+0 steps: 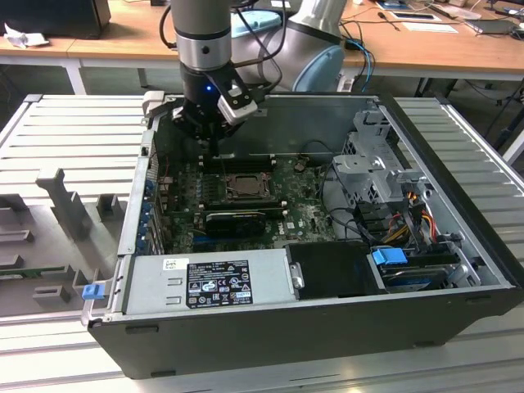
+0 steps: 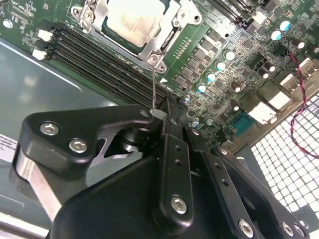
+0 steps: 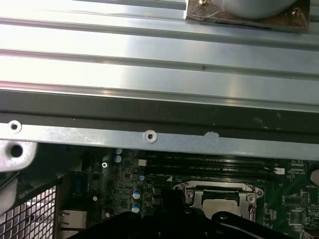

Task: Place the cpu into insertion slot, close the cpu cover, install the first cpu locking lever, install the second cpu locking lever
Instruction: 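Install the first cpu locking lever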

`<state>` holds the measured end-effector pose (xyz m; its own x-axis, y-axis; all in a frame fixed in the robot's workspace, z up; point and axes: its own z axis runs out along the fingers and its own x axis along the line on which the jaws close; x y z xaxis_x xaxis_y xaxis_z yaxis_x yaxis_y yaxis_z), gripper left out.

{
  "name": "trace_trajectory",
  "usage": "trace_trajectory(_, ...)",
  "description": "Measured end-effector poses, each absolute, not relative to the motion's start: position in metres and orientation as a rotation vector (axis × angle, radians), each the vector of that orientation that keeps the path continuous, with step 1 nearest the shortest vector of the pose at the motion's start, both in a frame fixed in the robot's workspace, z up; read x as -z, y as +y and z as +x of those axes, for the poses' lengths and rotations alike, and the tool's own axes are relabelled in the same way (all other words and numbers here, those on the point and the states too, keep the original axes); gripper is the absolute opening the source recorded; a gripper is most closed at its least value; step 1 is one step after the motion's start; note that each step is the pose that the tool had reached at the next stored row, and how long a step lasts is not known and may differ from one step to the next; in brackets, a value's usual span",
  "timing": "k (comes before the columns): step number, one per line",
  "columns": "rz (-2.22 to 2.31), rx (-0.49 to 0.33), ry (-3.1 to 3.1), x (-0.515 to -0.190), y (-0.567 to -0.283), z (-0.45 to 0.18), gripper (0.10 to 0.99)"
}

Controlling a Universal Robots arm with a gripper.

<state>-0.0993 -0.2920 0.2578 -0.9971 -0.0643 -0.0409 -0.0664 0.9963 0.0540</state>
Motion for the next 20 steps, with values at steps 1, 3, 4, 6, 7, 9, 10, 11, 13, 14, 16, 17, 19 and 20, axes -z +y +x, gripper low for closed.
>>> trace_trajectory(1,-0.101,-0.086,3.100,-0.258,-0.292,-0.099,0.106)
trace_trajectory(3,-0.101,-0.086,3.100,-0.258,-0.292,-0.098,0.106)
trace_trajectory(4,-0.101,-0.086,3.100,-0.258,-0.292,-0.098,0.106)
trace_trajectory(6,-0.101,-0.086,3.100,-0.258,-0.292,-0.097,0.106)
trace_trajectory(7,-0.101,-0.086,3.100,-0.258,-0.292,-0.097,0.106)
trace_trajectory(9,-0.101,-0.086,3.100,-0.258,-0.292,-0.095,0.106)
trace_trajectory(10,-0.101,-0.086,3.100,-0.258,-0.292,-0.094,0.106)
trace_trajectory(11,-0.101,-0.086,3.100,-0.258,-0.292,-0.094,0.106)
trace_trajectory(13,-0.101,-0.086,3.100,-0.258,-0.292,-0.093,0.106)
trace_trajectory(14,-0.101,-0.086,3.100,-0.258,-0.292,-0.092,0.106)
trace_trajectory(16,-0.102,-0.086,3.100,-0.258,-0.292,-0.090,0.106)
trace_trajectory(17,-0.101,-0.086,3.100,-0.258,-0.292,-0.089,0.106)
trace_trajectory(19,-0.101,-0.086,3.100,-0.258,-0.292,-0.088,0.106)
trace_trajectory(20,-0.101,-0.086,3.100,-0.258,-0.292,-0.088,0.106)
